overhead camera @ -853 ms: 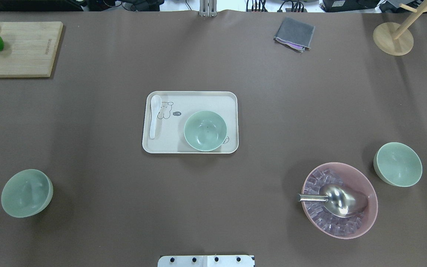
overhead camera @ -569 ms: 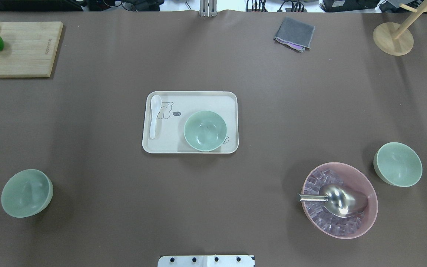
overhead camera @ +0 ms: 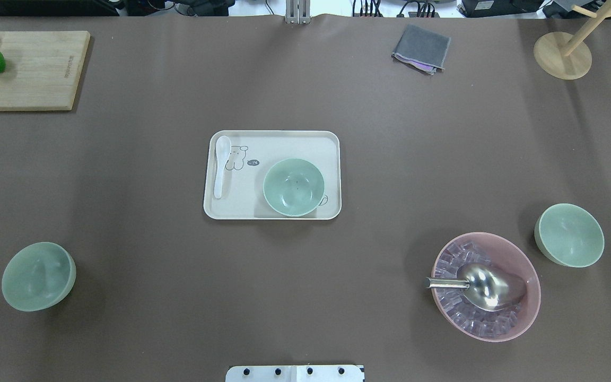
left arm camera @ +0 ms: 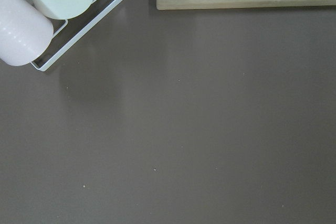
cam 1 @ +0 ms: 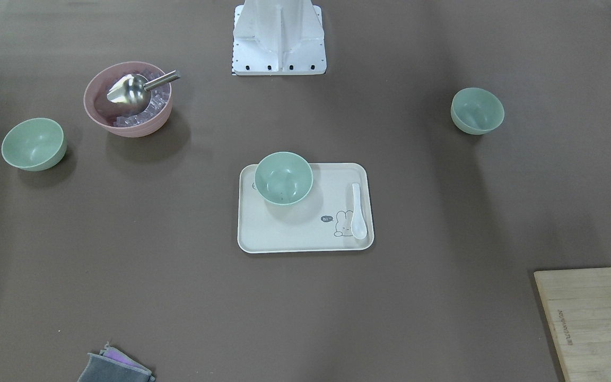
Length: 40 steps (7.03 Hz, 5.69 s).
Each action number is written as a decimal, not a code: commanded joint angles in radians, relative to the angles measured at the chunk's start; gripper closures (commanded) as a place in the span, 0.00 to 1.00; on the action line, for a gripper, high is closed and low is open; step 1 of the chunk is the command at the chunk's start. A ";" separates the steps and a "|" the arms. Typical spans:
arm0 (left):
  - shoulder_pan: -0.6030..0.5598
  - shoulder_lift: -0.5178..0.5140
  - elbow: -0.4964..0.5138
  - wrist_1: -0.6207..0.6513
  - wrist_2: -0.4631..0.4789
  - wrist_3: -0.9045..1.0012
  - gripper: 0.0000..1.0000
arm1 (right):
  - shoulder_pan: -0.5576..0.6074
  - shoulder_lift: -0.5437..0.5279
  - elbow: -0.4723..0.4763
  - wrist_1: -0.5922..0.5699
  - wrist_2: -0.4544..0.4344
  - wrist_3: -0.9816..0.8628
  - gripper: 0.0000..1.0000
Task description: Stack green bowls together
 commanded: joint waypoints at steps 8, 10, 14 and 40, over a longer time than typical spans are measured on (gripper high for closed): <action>0.000 -0.004 0.002 0.004 0.002 -0.006 0.02 | 0.000 -0.004 0.012 0.000 0.002 0.000 0.00; -0.002 -0.005 -0.007 0.004 0.002 -0.006 0.02 | 0.000 0.001 0.011 0.000 0.000 0.000 0.00; 0.000 0.001 0.001 0.001 0.087 -0.012 0.02 | 0.000 -0.002 0.013 -0.002 0.000 0.003 0.00; 0.871 0.211 -0.216 -0.620 0.256 -1.021 0.19 | -0.092 0.015 0.026 0.003 0.018 0.045 0.00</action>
